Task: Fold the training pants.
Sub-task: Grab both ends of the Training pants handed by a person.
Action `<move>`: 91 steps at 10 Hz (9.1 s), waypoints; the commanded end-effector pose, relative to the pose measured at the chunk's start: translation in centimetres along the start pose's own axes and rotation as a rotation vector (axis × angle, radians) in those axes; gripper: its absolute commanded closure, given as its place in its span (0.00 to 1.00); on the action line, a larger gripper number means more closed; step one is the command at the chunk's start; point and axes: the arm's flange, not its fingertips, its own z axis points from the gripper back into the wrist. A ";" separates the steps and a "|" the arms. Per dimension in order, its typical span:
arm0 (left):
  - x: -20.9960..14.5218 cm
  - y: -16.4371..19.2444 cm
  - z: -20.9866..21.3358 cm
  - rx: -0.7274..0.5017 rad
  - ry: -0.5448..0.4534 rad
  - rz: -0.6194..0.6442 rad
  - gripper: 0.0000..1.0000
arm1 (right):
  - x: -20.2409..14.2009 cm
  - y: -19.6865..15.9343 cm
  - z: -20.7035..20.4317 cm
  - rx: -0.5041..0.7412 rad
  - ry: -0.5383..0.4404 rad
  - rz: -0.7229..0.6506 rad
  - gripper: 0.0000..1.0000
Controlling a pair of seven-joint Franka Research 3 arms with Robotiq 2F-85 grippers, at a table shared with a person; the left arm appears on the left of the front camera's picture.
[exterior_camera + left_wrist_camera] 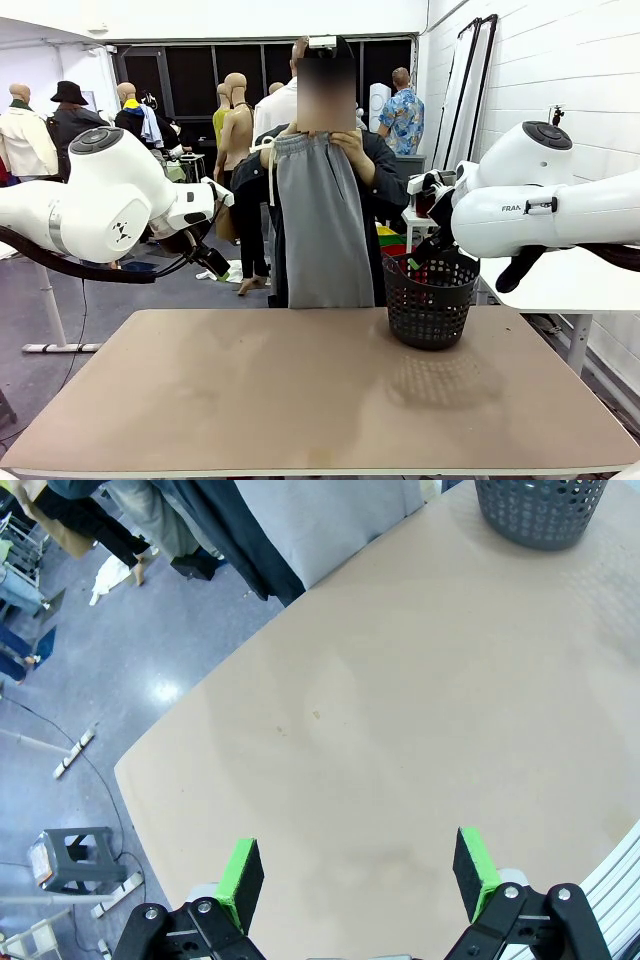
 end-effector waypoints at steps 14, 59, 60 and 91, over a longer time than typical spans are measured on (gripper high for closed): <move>0.0 0.1 0.0 0.000 0.001 -0.008 0.00 | 0.0 -0.1 0.0 0.004 -0.002 -0.002 0.00; 0.2 4.2 -4.6 -0.205 -0.260 -0.815 0.00 | 0.5 -3.2 -4.5 0.265 -0.278 0.634 0.00; 0.3 4.3 -4.5 -0.229 -0.308 -0.834 0.00 | 0.6 -3.3 -4.5 0.293 -0.326 0.645 0.00; 5.4 2.2 -2.1 -0.478 -0.865 -0.587 0.00 | 1.9 -1.1 -2.1 0.464 -0.750 0.653 0.00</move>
